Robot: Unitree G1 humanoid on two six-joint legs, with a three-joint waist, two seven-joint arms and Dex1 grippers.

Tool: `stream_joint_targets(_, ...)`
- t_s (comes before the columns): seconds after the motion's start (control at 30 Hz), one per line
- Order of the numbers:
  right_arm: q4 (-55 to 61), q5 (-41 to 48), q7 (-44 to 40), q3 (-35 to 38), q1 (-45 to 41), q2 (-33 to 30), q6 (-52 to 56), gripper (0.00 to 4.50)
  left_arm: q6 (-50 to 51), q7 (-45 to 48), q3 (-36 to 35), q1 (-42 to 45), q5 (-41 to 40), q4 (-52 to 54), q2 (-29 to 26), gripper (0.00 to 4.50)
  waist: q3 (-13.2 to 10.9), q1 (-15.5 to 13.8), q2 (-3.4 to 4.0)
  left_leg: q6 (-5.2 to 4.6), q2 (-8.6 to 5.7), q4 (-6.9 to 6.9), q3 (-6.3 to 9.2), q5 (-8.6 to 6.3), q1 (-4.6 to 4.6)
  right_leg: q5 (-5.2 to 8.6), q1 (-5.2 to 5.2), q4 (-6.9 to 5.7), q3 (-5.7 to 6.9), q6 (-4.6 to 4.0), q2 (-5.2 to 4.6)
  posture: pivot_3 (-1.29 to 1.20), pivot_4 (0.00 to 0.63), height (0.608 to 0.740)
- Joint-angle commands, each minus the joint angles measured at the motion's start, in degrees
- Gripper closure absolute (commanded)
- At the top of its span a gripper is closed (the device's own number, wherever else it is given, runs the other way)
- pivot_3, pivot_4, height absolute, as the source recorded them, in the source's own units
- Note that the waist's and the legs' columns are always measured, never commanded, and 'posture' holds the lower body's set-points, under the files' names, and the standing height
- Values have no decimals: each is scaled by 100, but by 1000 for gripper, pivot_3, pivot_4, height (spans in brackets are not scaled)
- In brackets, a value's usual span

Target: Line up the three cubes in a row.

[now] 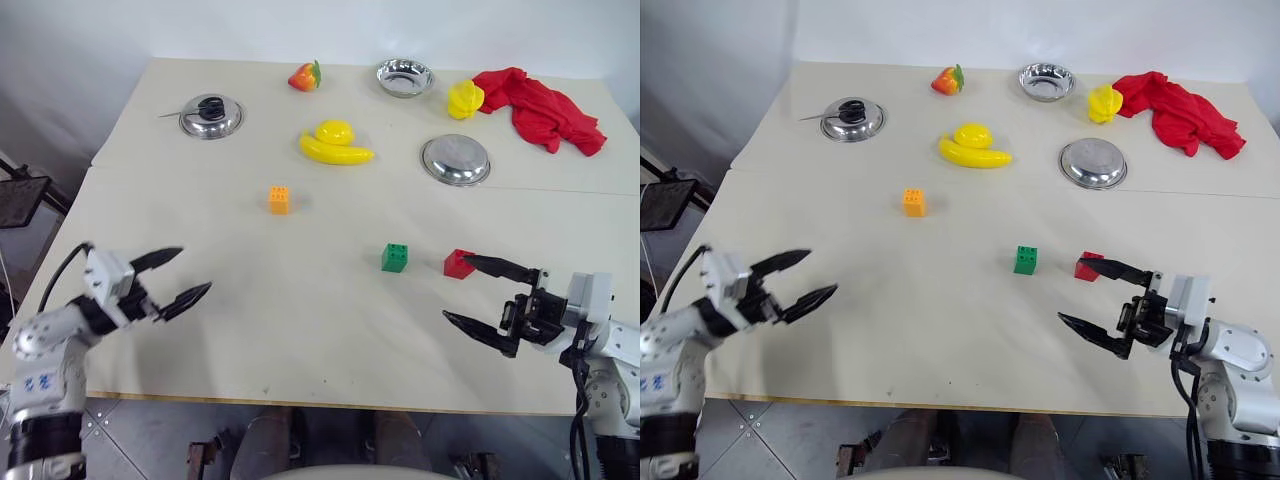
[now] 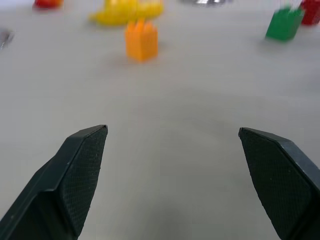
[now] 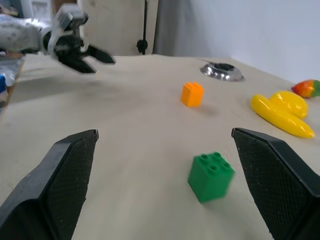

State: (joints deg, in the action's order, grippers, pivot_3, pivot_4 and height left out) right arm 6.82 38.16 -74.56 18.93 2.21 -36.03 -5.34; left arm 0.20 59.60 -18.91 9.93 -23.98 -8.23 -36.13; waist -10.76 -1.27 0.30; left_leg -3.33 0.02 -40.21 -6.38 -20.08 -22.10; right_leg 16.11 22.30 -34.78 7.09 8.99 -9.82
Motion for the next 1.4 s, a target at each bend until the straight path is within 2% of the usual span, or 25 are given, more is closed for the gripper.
stream_joint_targets(0.03,9,118,-61,202,40,-120,4,0,-133,2,615,1151,483,-922,11,32,1,-13,-1,0,-3,0,0,0,-1,0,0,0,3,0,1,0,150,740)
stream_joint_targets(0.17,39,67,-15,205,72,-128,3,0,-281,-245,1248,2640,1181,-2645,203,32,6,-1,-3,-4,-27,1,-20,3,-3,-1,4,3,1,1,10,0,150,740)
stream_joint_targets(0.23,158,52,56,233,189,-100,-9,0,-287,-551,1439,3370,1415,-3338,495,32,5,17,-6,-3,-25,5,-31,3,-2,-1,8,6,2,2,14,0,150,740)
stream_joint_targets(0.33,343,34,170,302,418,-42,-50,0,166,-900,1481,3807,1393,-3478,864,32,3,9,-11,-3,-23,8,-33,3,-8,-1,14,10,9,2,17,0,150,740)
stream_joint_targets(0.43,560,37,297,368,675,11,-68,0,1017,-1222,1528,3515,1311,-2506,1019,32,3,46,-12,-3,-20,16,-34,2,-9,-1,17,15,10,2,17,0,150,740)
stream_joint_targets(0.53,718,40,390,384,888,60,-82,0,2148,-2220,1466,2953,1410,-1151,1246,32,3,91,-12,-3,-13,17,-32,2,-7,-1,16,14,12,2,17,0,150,740)
stream_joint_targets(0.63,758,12,465,319,956,116,-101,0,2652,-2827,1574,2593,1513,-471,1527,32,2,89,-12,-3,9,7,-28,3,-6,-1,11,11,9,3,16,0,150,740)
stream_joint_targets(0.7,779,-4,497,258,957,147,-101,0,2444,-3339,1568,2586,1747,-524,1685,32,2,62,-13,-4,12,1,-28,3,-5,-2,7,10,7,5,15,0,150,740)
stream_joint_targets(0.97,769,41,457,180,921,131,-39,0,2455,-3959,1319,3114,1657,-1280,1933,32,2,-26,-14,-1,12,-2,-29,6,-3,-2,8,8,4,5,15,0,150,740)
stream_joint_targets(1.2,732,52,427,50,787,152,-10,0,2962,-4111,1476,3082,1678,-938,2251,32,2,-19,-14,-2,4,0,-29,5,-5,-2,8,12,8,5,15,0,150,740)
stream_joint_targets(1.4,630,36,417,-27,686,158,-9,0,2926,-4604,1377,3141,1717,-1026,2461,32,2,-21,-15,0,10,-1,-29,6,-4,-2,8,10,7,5,15,0,150,740)
